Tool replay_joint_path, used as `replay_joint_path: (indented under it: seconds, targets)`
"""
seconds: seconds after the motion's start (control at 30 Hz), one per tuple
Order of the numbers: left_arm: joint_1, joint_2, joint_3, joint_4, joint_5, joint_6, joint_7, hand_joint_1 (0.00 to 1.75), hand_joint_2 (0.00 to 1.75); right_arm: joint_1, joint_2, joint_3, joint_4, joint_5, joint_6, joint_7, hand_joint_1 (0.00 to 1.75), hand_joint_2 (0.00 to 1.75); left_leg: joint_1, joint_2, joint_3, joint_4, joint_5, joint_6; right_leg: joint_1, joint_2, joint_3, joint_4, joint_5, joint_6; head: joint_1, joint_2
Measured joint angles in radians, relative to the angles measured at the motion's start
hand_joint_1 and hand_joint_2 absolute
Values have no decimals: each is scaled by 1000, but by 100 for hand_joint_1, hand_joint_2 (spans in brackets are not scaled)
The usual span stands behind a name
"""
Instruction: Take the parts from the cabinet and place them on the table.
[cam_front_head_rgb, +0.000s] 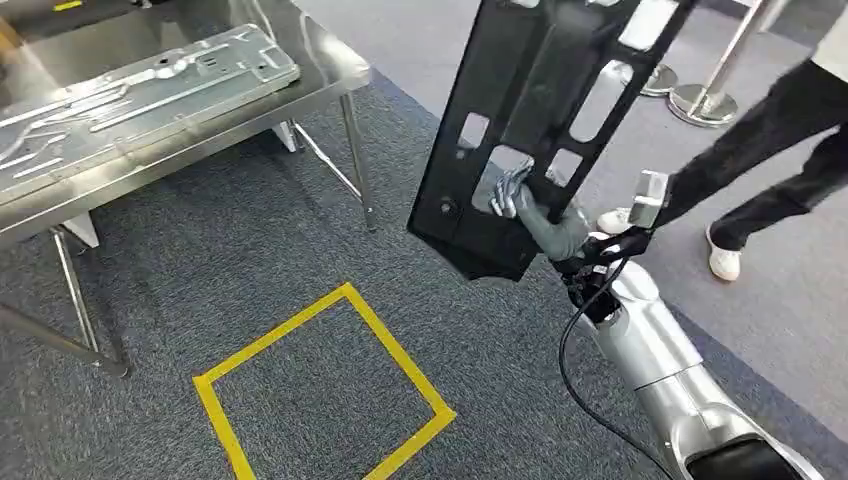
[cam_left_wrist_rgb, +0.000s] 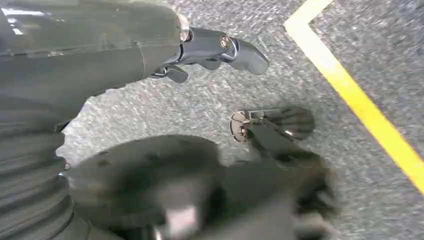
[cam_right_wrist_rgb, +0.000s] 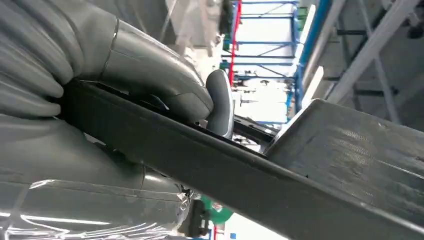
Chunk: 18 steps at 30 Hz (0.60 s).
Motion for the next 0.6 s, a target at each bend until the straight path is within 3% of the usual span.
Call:
replay_joint_path:
  seconds: [0.03,0.13,0.17,0.2,0.23,0.3,0.33,0.37,0.4,0.47,0.5,0.53,0.6]
  targets:
    - [-6,0,-1,0,-8,1,-1,0,175,6,-24,-13,-6,-12,-4,-4,175,175,-8,-3,3,-7,1,12,6,-14,-1,1,-3,7,0,0]
    - [-3,-1,-2,0,-15,4,0,0,175,27,-55,-37,-23,-24,-3,-5,175,175,-11,-42,-4,-10,4,24,8,-46,10,-9,-3,23,0,0]
    - [-4,0,-3,0,-21,4,2,0,175,35,-64,-44,-32,-24,-11,-5,175,175,-1,-48,7,-23,11,33,4,-32,12,-9,-10,32,0,0]
    - [-8,-2,-7,0,-31,3,8,0,175,52,-80,-55,-45,-22,-26,-5,175,175,-1,-58,10,-31,13,36,-1,26,8,9,-26,34,0,0]
    - [-18,-2,-11,0,-38,-2,19,0,175,85,-95,-73,-71,-22,-37,-11,175,175,0,-65,11,-32,15,43,-3,64,-19,67,-60,34,0,0]
    - [-34,-4,-13,0,-42,-12,38,0,175,162,-130,-119,-109,-18,-34,-20,175,175,-1,-101,11,-32,14,48,-2,88,-103,229,-125,37,0,0]
    - [-36,-5,-13,0,-40,-14,45,0,175,190,-138,-138,-119,-9,-25,-20,175,175,-2,-116,11,-30,13,48,-2,90,-141,289,-137,38,0,0]
    - [-35,-5,-13,0,-37,-14,53,0,175,202,-138,-152,-123,2,-16,-16,175,175,-3,-127,11,-28,12,48,-2,90,-157,297,-121,38,0,0]
    - [-34,-5,-13,0,-34,-14,56,0,175,206,-138,-159,-125,13,-6,-9,175,175,-3,-138,11,-25,11,47,-3,91,-148,256,-82,37,0,0]
    - [-35,-6,-13,0,-24,-13,56,0,175,193,-135,-162,-125,32,4,2,175,175,-3,-156,12,-17,6,40,-7,106,-78,86,20,36,0,0]
    - [-35,-6,-12,0,-23,-11,54,0,175,184,-133,-163,-124,37,4,7,175,175,-2,-163,9,-12,2,36,-13,147,-52,18,35,34,0,0]
    - [-37,-6,-11,0,-22,-10,52,0,175,178,-127,-164,-121,42,4,9,175,175,-7,-171,-1,-4,1,32,-11,176,-46,7,26,34,0,0]
    - [-31,-7,-10,0,-21,-10,50,0,175,175,-124,-165,-121,49,4,10,175,175,0,-190,-5,-11,6,21,-5,150,-48,10,28,23,0,0]
